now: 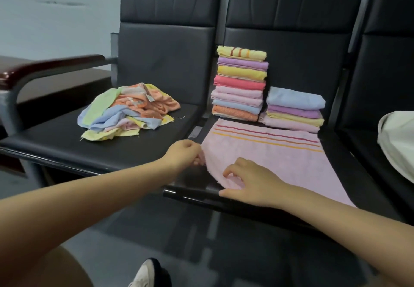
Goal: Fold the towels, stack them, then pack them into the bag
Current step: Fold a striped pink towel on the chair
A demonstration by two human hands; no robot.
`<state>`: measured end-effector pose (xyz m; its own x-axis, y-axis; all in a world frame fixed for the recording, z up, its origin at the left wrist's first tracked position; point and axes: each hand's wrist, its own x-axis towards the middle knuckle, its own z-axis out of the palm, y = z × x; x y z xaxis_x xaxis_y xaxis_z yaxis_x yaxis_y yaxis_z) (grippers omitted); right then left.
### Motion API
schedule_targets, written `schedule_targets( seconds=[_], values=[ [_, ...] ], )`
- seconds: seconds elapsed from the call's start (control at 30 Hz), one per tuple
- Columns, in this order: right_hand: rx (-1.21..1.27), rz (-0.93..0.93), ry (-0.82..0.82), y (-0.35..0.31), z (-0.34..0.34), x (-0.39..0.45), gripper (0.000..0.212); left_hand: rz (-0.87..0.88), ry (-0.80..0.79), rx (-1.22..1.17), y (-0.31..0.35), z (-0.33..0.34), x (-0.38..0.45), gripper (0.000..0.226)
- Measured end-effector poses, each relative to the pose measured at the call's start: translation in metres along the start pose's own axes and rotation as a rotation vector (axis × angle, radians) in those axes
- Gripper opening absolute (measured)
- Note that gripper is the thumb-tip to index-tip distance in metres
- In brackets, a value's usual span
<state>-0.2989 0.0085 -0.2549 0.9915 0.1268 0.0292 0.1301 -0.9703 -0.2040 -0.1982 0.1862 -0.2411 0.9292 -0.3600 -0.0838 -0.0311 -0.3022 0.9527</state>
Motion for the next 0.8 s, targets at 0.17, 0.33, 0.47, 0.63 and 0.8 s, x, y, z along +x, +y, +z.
schedule_targets(
  seconds=[0.17, 0.33, 0.47, 0.63, 0.8],
  values=[
    [-0.079, -0.039, 0.033, 0.001, 0.003, -0.001, 0.048, 0.054, 0.046, 0.005, -0.001, -0.010, 0.004, 0.019],
    [-0.124, -0.072, 0.051, 0.004, 0.008, -0.003, 0.037, 0.152, 0.020, 0.064, -0.011, -0.019, 0.002, 0.022],
    [-0.116, -0.088, 0.061, 0.007, 0.010, -0.001, 0.035, 0.257, 0.038, 0.001, -0.014, -0.023, -0.004, 0.026],
    [-0.106, -0.108, 0.076, 0.009, 0.013, -0.001, 0.037, 0.184, -0.019, 0.126, -0.019, -0.029, 0.002, 0.025],
    [-0.096, -0.144, 0.112, 0.014, 0.015, -0.005, 0.039, 0.154, -0.133, 0.753, -0.028, -0.041, -0.005, 0.021]
  ],
)
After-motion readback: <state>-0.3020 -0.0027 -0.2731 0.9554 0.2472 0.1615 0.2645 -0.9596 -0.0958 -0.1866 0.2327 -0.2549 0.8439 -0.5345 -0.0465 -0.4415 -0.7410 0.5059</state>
